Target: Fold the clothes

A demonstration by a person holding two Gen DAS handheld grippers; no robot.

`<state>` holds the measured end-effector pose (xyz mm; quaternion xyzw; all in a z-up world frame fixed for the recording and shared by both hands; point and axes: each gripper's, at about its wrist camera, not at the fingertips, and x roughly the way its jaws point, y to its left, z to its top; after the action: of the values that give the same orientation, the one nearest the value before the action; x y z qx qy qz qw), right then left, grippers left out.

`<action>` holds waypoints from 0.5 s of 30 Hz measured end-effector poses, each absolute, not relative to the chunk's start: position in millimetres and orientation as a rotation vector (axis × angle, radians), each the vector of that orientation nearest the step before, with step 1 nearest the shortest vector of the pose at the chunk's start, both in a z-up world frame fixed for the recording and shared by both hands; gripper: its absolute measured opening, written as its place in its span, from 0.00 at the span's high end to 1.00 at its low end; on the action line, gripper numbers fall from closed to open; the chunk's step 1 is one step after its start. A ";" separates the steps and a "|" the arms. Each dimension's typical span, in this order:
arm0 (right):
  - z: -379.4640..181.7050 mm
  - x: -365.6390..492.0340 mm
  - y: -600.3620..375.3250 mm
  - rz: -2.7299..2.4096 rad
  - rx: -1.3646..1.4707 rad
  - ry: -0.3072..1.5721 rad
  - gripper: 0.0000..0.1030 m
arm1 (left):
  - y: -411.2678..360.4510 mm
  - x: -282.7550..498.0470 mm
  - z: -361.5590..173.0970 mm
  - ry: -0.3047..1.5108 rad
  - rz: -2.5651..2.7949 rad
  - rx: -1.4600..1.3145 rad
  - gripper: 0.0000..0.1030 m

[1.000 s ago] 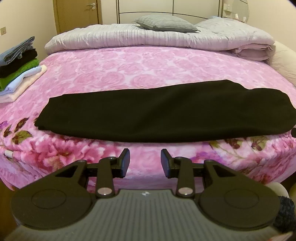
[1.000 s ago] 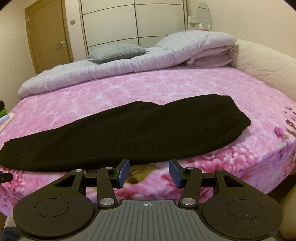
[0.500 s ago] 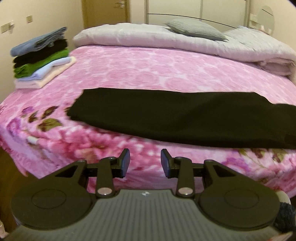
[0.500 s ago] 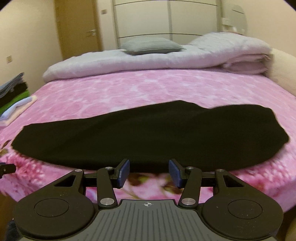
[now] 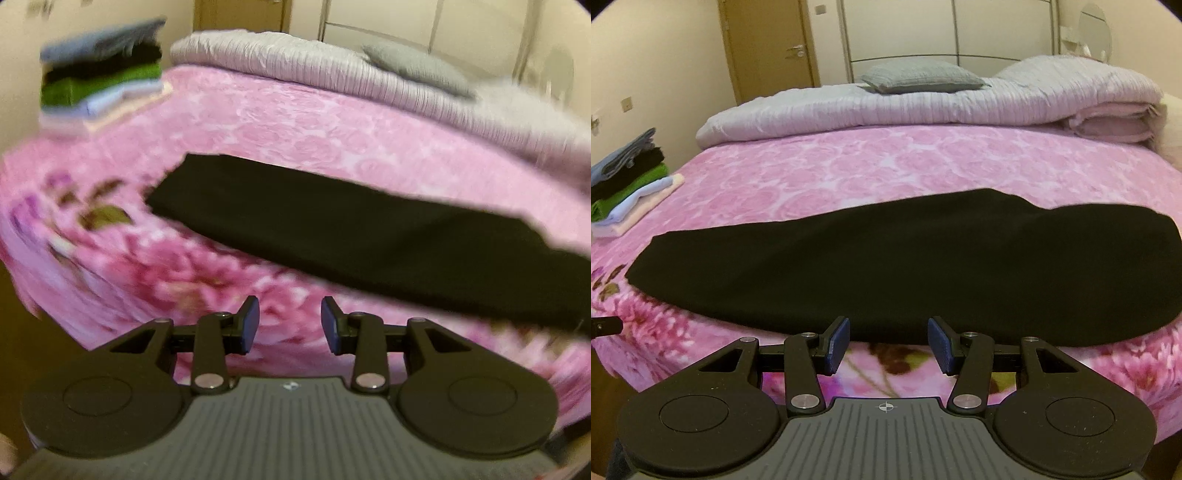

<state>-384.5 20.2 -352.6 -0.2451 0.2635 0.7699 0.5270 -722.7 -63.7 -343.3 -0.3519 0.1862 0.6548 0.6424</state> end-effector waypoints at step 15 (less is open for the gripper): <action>-375.7 -306.3 67.1 1.670 -0.330 0.884 0.50 | -4.6 -867.0 -425.8 -0.364 1.524 -1.351 0.68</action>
<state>-306.3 67.1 -375.7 -0.1409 0.3773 0.7126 0.5744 -867.0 -4.6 -425.8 -0.5614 -0.1514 0.6332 0.5108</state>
